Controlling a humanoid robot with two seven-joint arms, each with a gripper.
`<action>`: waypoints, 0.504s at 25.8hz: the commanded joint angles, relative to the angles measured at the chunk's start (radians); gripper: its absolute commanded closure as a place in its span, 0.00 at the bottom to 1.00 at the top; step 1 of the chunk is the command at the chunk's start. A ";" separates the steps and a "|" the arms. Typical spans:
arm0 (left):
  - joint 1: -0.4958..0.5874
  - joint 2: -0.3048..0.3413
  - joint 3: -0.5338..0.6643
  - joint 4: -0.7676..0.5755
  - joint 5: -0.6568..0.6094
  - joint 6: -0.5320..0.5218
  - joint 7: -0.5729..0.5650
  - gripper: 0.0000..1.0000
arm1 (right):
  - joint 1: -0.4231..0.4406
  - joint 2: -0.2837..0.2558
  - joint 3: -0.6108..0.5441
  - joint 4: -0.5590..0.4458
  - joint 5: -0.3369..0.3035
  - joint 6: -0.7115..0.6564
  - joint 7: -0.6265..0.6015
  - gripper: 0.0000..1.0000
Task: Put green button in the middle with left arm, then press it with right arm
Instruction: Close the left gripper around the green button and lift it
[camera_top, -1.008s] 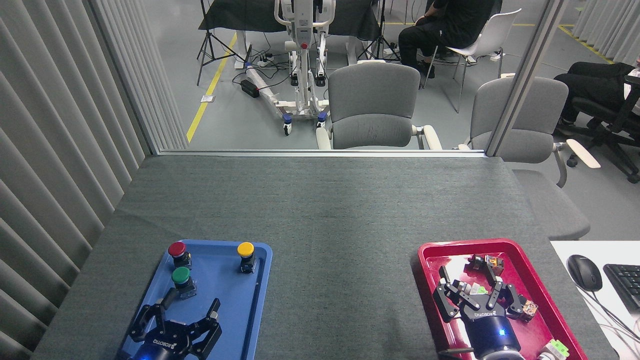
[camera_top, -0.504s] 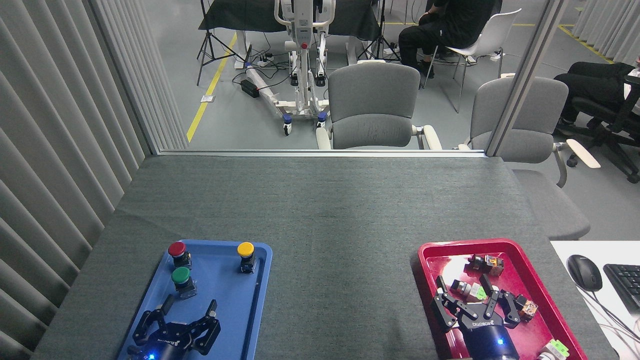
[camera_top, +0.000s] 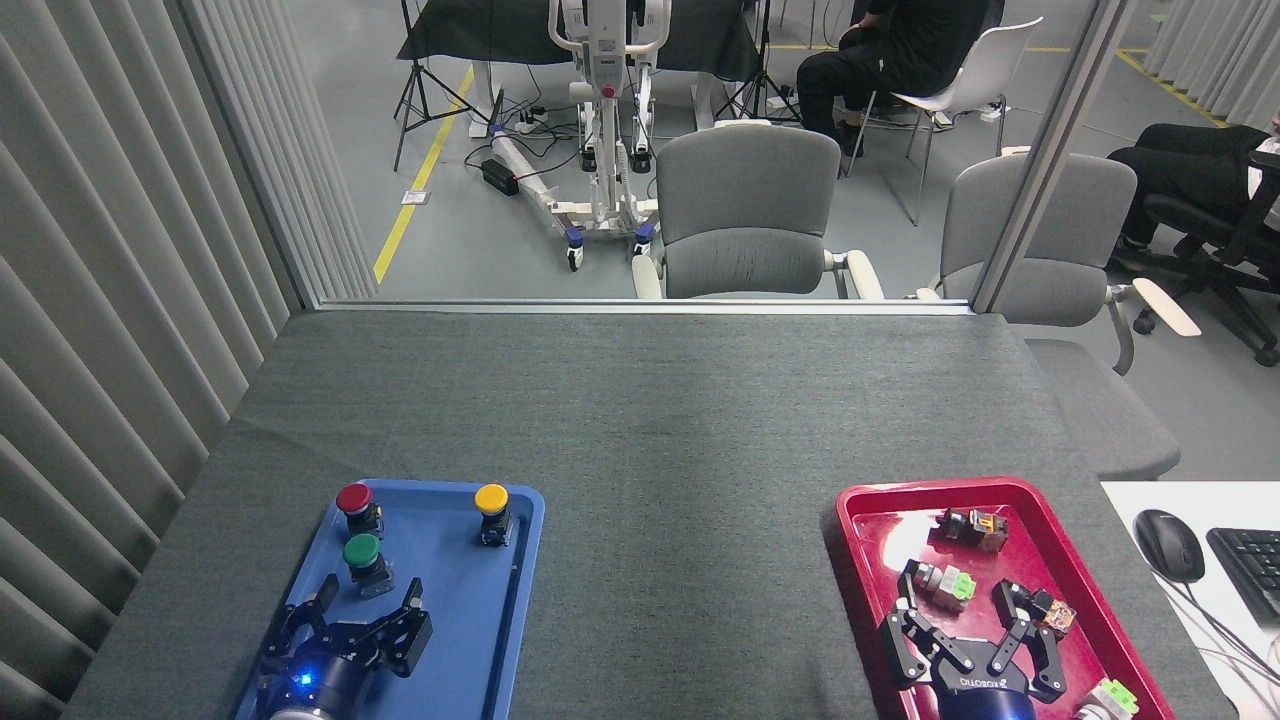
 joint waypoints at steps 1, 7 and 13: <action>-0.020 -0.001 -0.001 0.035 0.000 0.003 0.005 0.01 | 0.012 0.007 -0.001 -0.011 0.000 0.027 0.000 0.01; -0.068 -0.001 -0.001 0.088 0.000 0.006 0.003 0.03 | -0.023 0.004 0.002 0.000 0.000 0.036 0.003 0.01; -0.078 -0.002 -0.001 0.102 0.000 0.009 0.003 0.19 | -0.069 0.008 0.026 0.002 0.003 0.039 0.008 0.01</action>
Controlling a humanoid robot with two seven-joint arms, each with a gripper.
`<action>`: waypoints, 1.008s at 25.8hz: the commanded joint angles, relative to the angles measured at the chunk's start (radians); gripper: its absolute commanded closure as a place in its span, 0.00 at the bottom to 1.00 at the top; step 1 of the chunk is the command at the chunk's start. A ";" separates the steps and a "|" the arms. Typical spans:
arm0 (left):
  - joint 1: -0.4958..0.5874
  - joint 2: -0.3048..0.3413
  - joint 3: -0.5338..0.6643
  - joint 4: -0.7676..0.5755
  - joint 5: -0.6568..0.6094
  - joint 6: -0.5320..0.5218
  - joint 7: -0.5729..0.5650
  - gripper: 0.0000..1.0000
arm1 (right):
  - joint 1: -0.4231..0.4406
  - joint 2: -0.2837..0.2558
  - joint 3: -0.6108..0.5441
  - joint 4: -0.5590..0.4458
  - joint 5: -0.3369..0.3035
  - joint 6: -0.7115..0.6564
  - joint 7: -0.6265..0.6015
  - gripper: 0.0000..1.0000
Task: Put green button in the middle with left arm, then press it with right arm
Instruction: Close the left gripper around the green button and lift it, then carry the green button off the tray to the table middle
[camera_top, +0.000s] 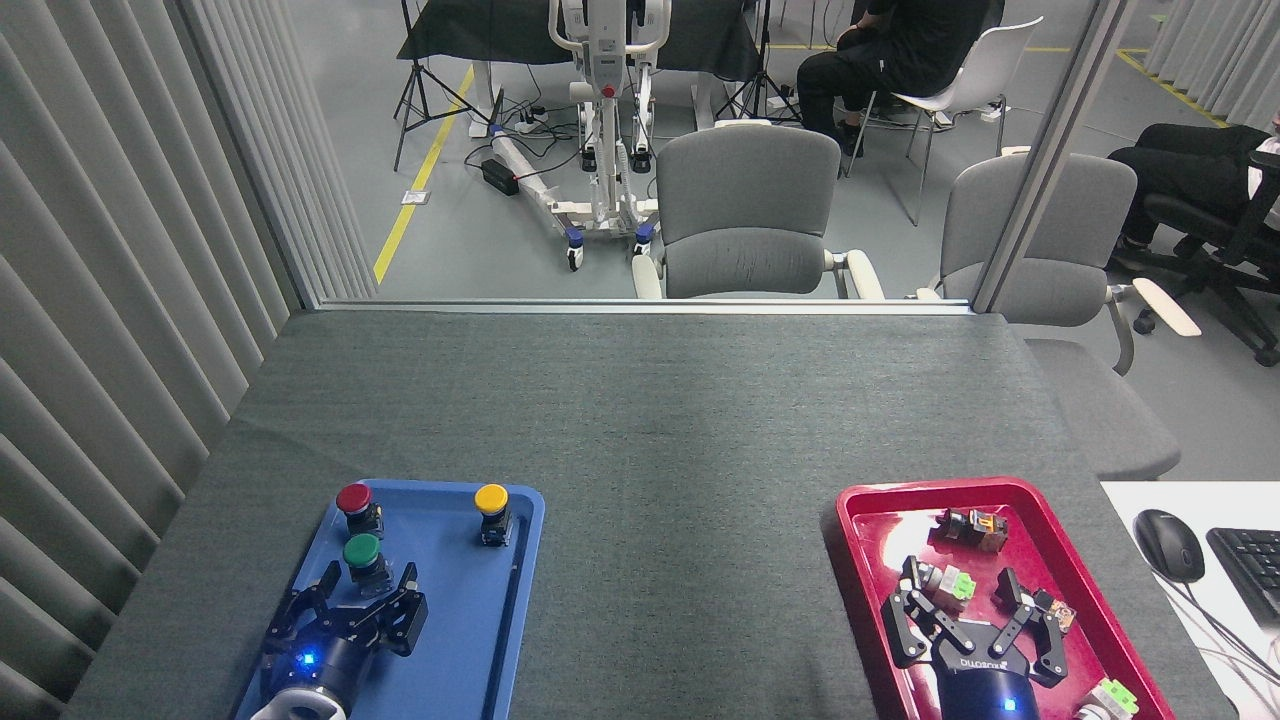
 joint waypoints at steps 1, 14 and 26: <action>-0.008 -0.001 -0.001 0.019 0.000 0.000 -0.001 0.22 | -0.022 0.002 0.029 0.001 0.001 0.010 0.005 0.01; -0.021 -0.005 -0.006 0.059 -0.005 -0.001 -0.010 0.90 | -0.021 -0.047 0.118 0.015 -0.003 0.010 0.025 0.01; 0.045 0.039 0.006 -0.150 0.001 -0.063 0.002 0.95 | -0.035 -0.063 0.129 0.004 -0.008 0.049 0.030 0.01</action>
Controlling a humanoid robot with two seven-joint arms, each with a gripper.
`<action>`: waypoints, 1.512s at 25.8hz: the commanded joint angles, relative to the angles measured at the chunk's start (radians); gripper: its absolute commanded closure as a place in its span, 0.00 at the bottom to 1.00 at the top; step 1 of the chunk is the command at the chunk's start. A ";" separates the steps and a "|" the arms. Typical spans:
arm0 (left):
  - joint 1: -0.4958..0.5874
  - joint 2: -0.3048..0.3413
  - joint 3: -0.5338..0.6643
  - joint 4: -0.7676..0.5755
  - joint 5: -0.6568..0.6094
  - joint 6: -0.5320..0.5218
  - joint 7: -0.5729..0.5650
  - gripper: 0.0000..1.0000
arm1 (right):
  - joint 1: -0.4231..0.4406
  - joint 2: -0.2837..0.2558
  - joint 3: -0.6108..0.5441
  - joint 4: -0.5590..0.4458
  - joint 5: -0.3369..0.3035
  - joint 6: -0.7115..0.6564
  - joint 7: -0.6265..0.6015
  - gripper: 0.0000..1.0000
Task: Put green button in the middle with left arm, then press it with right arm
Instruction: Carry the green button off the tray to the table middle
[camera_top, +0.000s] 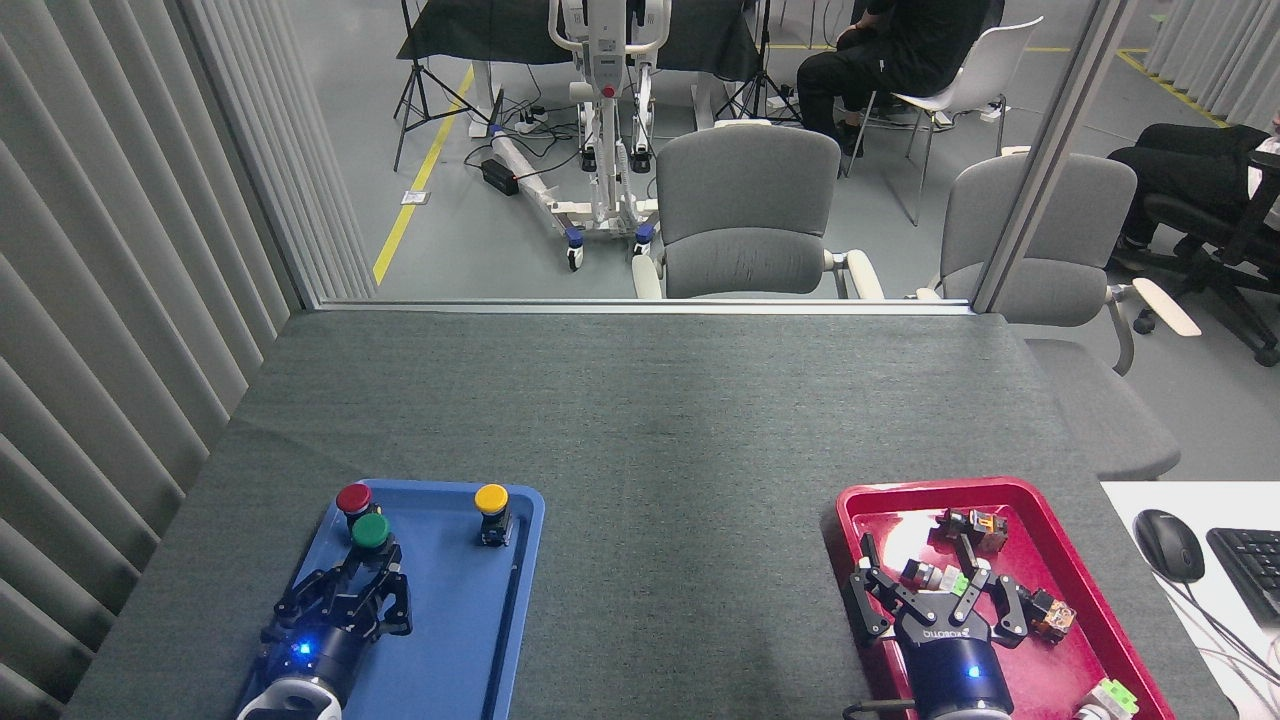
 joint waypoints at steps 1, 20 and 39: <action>0.076 0.049 0.013 -0.185 0.005 -0.070 0.001 0.95 | 0.003 -0.012 0.013 -0.003 -0.001 0.035 0.001 0.00; -0.154 -0.083 -0.485 0.059 0.000 -0.317 -0.021 1.00 | 0.020 -0.070 0.066 -0.016 -0.011 0.067 -0.001 0.00; -0.222 -0.261 -0.505 0.309 -0.001 0.038 -0.014 0.14 | 0.026 -0.067 0.070 -0.019 -0.021 0.064 0.002 0.00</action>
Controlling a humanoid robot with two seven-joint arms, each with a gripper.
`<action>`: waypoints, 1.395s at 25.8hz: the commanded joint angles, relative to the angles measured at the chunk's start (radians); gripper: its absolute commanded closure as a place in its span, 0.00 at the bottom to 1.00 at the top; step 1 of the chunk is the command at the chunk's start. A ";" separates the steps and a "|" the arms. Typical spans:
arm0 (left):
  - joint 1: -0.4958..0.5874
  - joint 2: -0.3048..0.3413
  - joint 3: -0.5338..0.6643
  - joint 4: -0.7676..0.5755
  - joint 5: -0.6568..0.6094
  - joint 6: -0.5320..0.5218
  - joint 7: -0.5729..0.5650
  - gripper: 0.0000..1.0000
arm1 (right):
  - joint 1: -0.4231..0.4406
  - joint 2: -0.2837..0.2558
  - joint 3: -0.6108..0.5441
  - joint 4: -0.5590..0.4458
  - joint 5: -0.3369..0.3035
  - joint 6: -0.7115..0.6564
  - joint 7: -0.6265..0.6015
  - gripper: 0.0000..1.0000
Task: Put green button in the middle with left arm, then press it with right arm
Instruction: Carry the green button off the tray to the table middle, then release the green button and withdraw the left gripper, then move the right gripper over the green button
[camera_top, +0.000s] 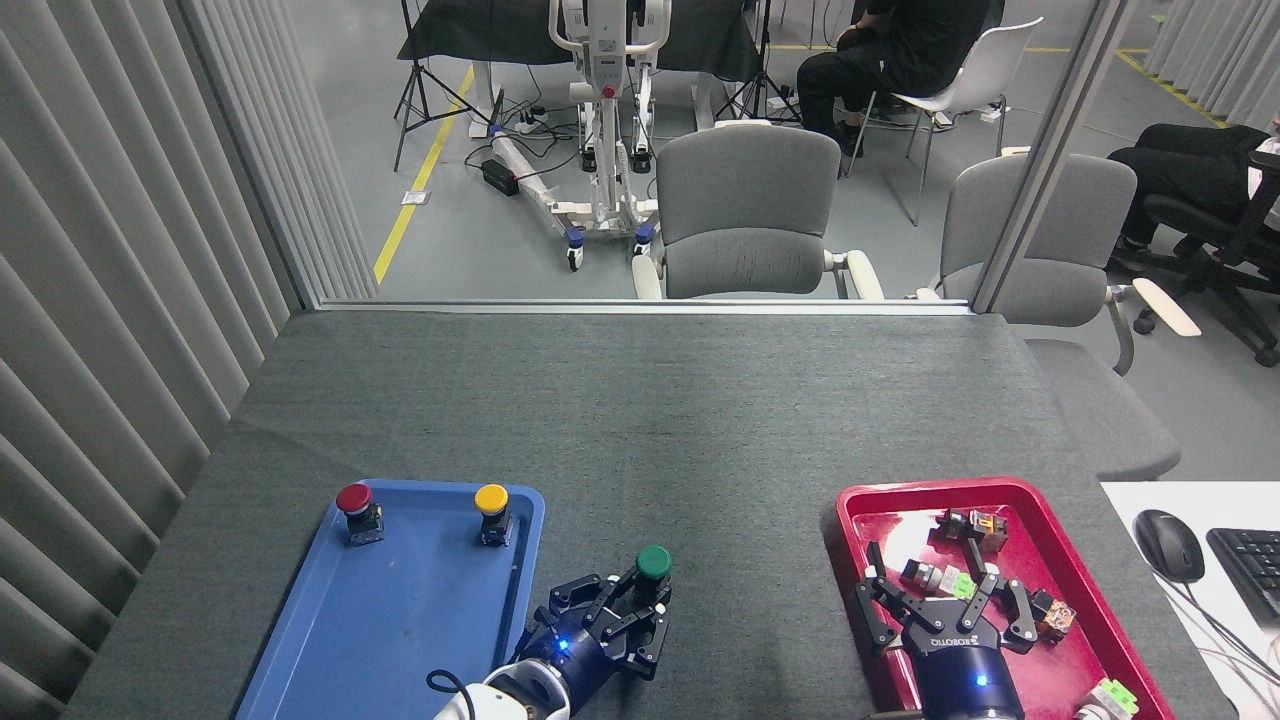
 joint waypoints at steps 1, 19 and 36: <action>0.006 -0.016 0.002 -0.007 0.007 0.105 -0.014 0.04 | -0.001 0.002 0.006 0.001 -0.001 0.003 0.002 0.00; 0.488 0.220 0.367 -0.762 -0.002 -0.041 -0.017 0.01 | -0.019 0.023 0.078 0.010 0.007 0.008 0.001 0.00; 0.710 0.285 0.651 -0.941 0.010 0.085 -0.050 0.01 | -0.229 0.036 0.405 0.194 0.031 0.111 0.001 0.72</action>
